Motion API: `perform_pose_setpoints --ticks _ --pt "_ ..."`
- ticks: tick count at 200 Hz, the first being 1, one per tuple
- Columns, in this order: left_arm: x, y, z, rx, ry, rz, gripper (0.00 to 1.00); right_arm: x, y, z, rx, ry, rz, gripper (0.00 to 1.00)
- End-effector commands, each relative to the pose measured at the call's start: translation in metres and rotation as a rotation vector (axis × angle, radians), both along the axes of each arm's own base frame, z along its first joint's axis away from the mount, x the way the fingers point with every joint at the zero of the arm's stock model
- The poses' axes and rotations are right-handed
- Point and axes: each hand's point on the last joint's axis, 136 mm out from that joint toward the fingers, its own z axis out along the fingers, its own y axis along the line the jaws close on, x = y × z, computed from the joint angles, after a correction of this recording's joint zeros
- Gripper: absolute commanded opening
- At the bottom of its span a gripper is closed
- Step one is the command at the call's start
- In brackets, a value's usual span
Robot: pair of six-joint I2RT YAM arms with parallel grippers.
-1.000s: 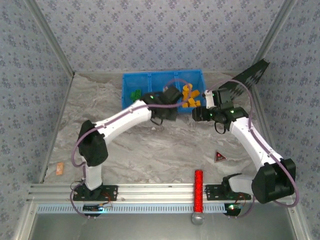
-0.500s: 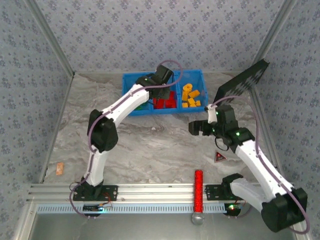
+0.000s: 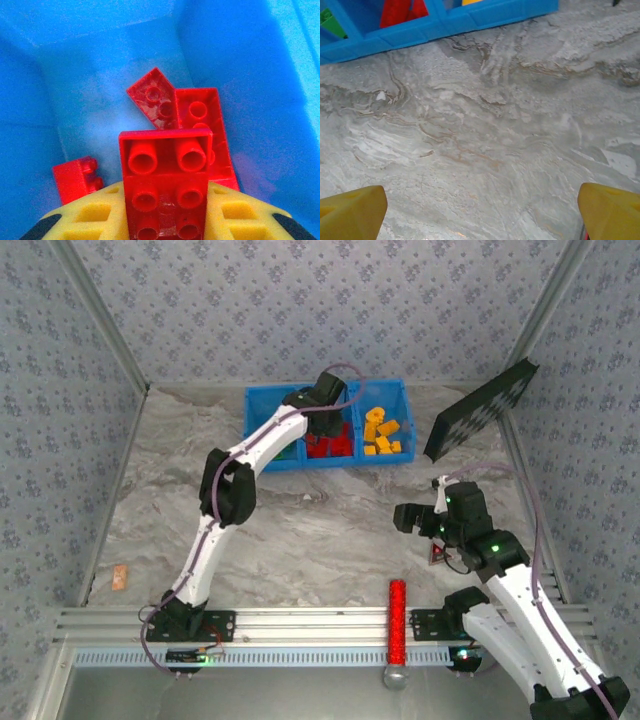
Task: Sort the legos into containers by color
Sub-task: Place the lego in the container.
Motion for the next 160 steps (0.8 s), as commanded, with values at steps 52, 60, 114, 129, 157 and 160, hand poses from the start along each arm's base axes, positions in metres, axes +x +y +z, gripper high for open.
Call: perform_pose_setpoints --ticks 52,60,114,129,157,160 --pt "0.001 -0.005 0.004 -0.043 0.015 -0.008 0.39 0.001 -0.02 0.016 -0.085 -0.034 -0.072 1.0" --pt "0.002 -0.004 0.008 -0.044 0.008 -0.008 0.41 0.003 -0.02 0.018 -0.092 -0.038 -0.07 1.0" --pt "0.002 0.002 0.055 -0.046 -0.076 -0.026 0.5 0.014 -0.022 0.03 -0.125 -0.082 -0.067 1.0" --pt "-0.001 0.004 0.078 -0.057 -0.116 -0.046 0.51 0.019 -0.024 0.035 -0.138 -0.112 -0.076 1.0" --pt "-0.005 0.01 0.123 -0.074 -0.26 -0.113 0.56 0.046 -0.037 0.041 -0.192 -0.199 -0.166 1.0" --pt "-0.007 0.011 0.127 -0.077 -0.277 -0.12 0.57 0.049 -0.039 0.041 -0.204 -0.208 -0.178 1.0"
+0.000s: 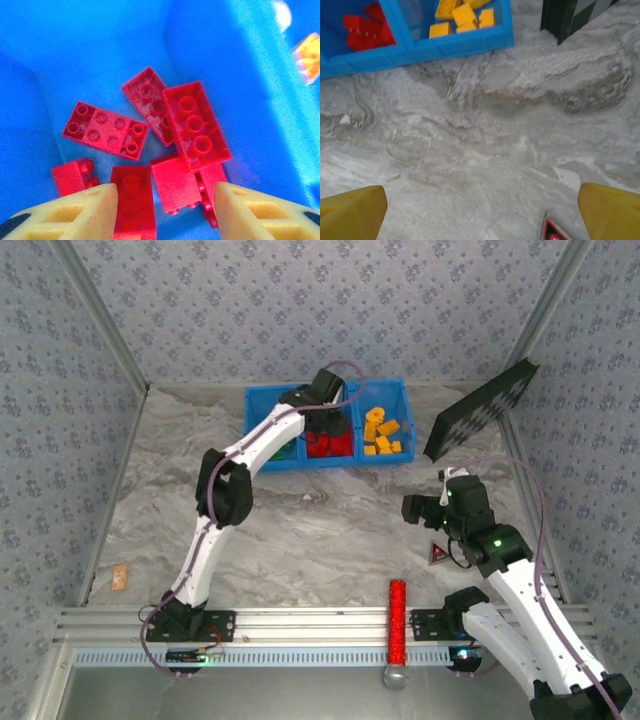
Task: Sort the legos into containers by color
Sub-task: Place the lego in the container, then reset both arms
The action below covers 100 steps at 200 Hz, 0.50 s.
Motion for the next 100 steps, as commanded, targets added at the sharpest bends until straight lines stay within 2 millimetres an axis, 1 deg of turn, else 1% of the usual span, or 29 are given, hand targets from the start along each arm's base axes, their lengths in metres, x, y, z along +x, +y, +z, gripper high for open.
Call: perform_pose_setpoints --ticks 1,11,15,16,18,34,42,49,52,57,58,78,90,100 --pt "-0.002 0.012 0.098 -0.065 -0.23 -0.058 0.57 0.03 -0.015 0.023 -0.069 -0.141 -0.083 1.0" --pt "-0.007 0.02 0.111 -0.075 -0.296 -0.066 0.59 0.04 -0.018 0.023 -0.107 -0.174 -0.098 1.0" --pt "-0.011 0.026 0.11 -0.071 -0.315 -0.063 0.59 0.044 -0.02 0.023 -0.124 -0.184 -0.102 1.0" --pt "-0.01 0.027 0.114 -0.076 -0.328 -0.061 0.59 0.045 -0.02 0.023 -0.129 -0.186 -0.104 1.0" --pt "-0.012 0.03 0.111 -0.073 -0.334 -0.059 0.6 0.046 -0.021 0.023 -0.137 -0.19 -0.106 1.0" --pt "-0.026 0.057 0.129 -0.081 -0.457 -0.037 0.63 0.057 -0.031 0.022 -0.2 -0.219 -0.144 1.0" --pt "-0.034 0.074 0.132 -0.057 -0.506 -0.023 0.67 0.063 -0.034 0.022 -0.219 -0.234 -0.153 1.0" --pt "-0.039 0.094 0.134 -0.018 -0.541 0.007 0.72 0.067 -0.038 0.022 -0.236 -0.245 -0.162 1.0" --pt "-0.042 0.103 0.131 0.009 -0.548 0.019 0.73 0.069 -0.038 0.022 -0.237 -0.252 -0.161 1.0" --pt "-0.047 0.118 0.134 0.039 -0.568 0.045 0.75 0.072 -0.04 0.021 -0.243 -0.262 -0.159 1.0" --pt "-0.048 0.122 0.131 0.052 -0.565 0.053 0.75 0.072 -0.04 0.021 -0.243 -0.265 -0.158 1.0" --pt "-0.078 0.188 0.119 0.12 -0.608 0.15 0.78 0.08 -0.047 0.01 -0.245 -0.259 -0.176 1.0" --pt "-0.097 0.22 0.108 0.115 -0.663 0.169 0.79 0.083 -0.054 0.0 -0.26 -0.245 -0.194 1.0" --pt "-0.112 0.246 0.096 0.124 -0.722 0.206 0.83 0.085 -0.058 -0.01 -0.268 -0.236 -0.205 0.99"
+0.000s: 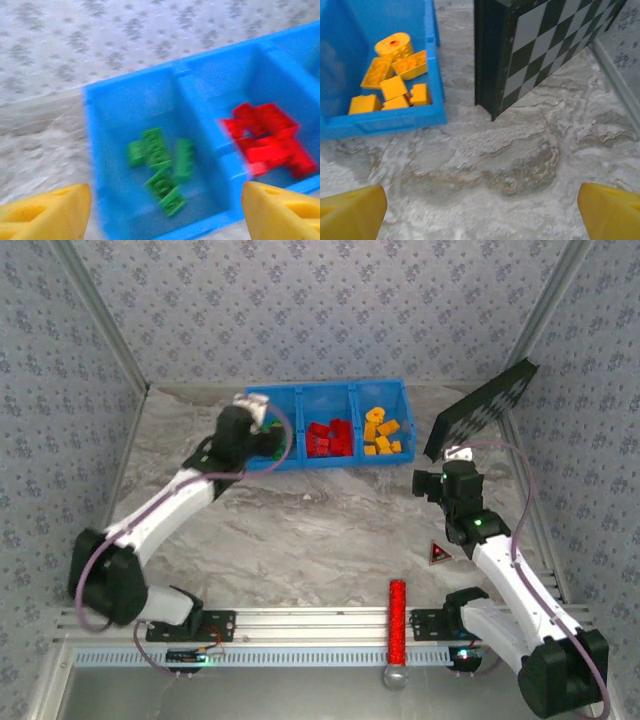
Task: Sort the legos into containers by color
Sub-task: Reset both arms
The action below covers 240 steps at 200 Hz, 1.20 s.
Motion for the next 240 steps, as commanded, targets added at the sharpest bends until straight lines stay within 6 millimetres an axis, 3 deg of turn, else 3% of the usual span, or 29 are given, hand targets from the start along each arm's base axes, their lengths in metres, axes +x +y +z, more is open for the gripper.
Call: perform_pose_setpoints --ticks 1,30,67,91,139,146,156,199,219,240 --pt "-0.019 0.06 -0.001 0.037 -0.192 0.098 0.84 0.011 -0.013 -0.005 -0.042 -0.045 -0.038 0.99" --pt "-0.047 0.117 -0.042 0.019 -0.23 0.207 0.91 0.009 -0.022 -0.026 -0.047 -0.066 -0.07 1.0" --pt "-0.043 0.162 -0.075 -0.034 -0.247 0.325 0.92 0.013 -0.029 -0.025 -0.039 -0.16 -0.09 1.0" --pt "-0.031 0.164 -0.093 -0.039 -0.214 0.325 0.93 0.016 -0.025 -0.014 -0.018 -0.272 -0.071 1.0" --pt "-0.018 0.173 -0.141 -0.071 -0.148 0.352 0.96 0.022 -0.03 -0.029 -0.098 -0.248 -0.053 1.0" --pt "-0.009 0.175 -0.139 -0.067 -0.168 0.359 0.99 0.023 -0.031 -0.029 -0.094 -0.271 -0.054 1.0" --pt "-0.005 0.177 -0.151 -0.057 -0.042 0.371 0.99 0.026 -0.033 -0.033 -0.09 -0.271 -0.049 1.0" --pt "-0.003 0.18 -0.149 -0.065 -0.054 0.382 0.99 0.045 -0.032 -0.059 -0.106 -0.221 0.013 1.0" --pt "-0.003 0.179 -0.149 -0.064 -0.056 0.381 0.99 0.055 -0.029 -0.056 -0.15 -0.217 0.052 1.0" --pt "-0.003 0.179 -0.148 -0.063 -0.061 0.381 0.99 0.062 -0.029 -0.061 -0.076 -0.204 0.087 1.0"
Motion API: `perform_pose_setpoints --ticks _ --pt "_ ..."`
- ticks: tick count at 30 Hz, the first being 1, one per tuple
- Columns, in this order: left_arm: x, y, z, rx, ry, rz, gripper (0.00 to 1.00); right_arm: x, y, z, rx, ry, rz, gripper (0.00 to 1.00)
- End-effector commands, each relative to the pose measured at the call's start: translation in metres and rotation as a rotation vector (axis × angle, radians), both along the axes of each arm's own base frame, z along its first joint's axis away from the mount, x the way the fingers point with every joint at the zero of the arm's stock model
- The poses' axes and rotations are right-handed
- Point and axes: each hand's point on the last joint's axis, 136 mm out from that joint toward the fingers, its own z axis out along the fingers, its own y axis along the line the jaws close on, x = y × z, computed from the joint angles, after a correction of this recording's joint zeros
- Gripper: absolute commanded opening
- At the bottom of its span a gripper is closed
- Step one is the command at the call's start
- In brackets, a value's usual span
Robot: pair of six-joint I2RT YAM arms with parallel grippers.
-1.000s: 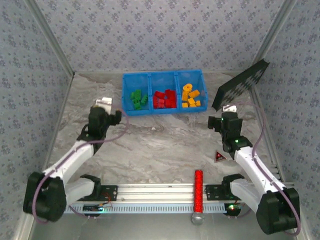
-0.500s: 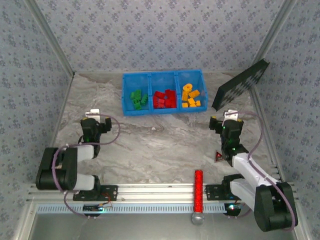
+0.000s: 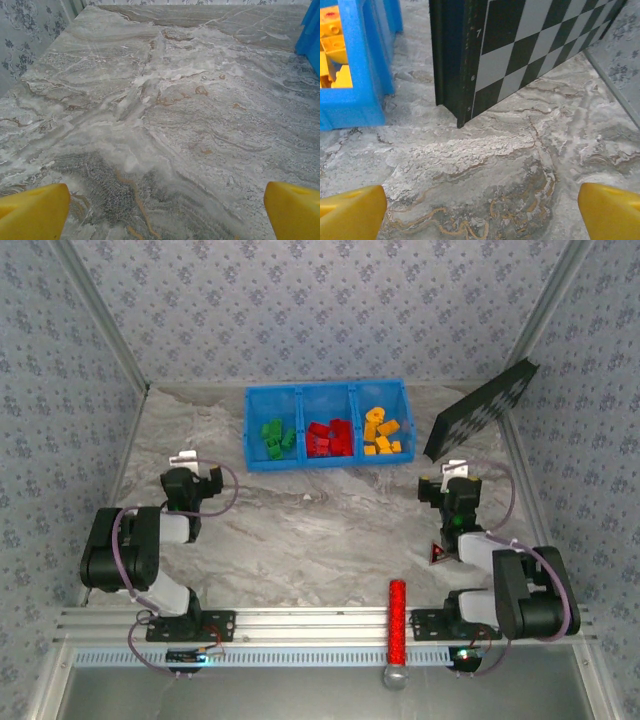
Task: Sort the legos into containers by color
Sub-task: Reset both arms
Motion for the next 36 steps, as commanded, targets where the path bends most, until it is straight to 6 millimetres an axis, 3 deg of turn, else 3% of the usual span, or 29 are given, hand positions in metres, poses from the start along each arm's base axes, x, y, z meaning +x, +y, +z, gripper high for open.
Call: perform_pose_setpoints --ticks 1,8,11,14,36 --pt "0.005 0.0 0.01 -0.016 -0.032 -0.001 0.99 0.02 0.006 0.025 0.035 -0.092 0.076 1.0" --pt "0.005 0.0 0.011 -0.017 -0.032 -0.002 0.99 0.034 0.016 -0.004 0.028 -0.064 0.132 1.0" --pt "0.005 -0.001 0.011 -0.017 -0.032 -0.004 0.99 0.038 0.01 -0.009 0.07 -0.017 0.118 1.0" --pt "0.005 0.0 0.011 -0.017 -0.032 -0.003 0.99 0.04 0.0 -0.009 0.095 -0.013 0.081 1.0" --pt "0.005 -0.001 0.011 -0.017 -0.032 -0.004 0.99 0.041 0.001 -0.01 0.088 -0.01 0.077 1.0"
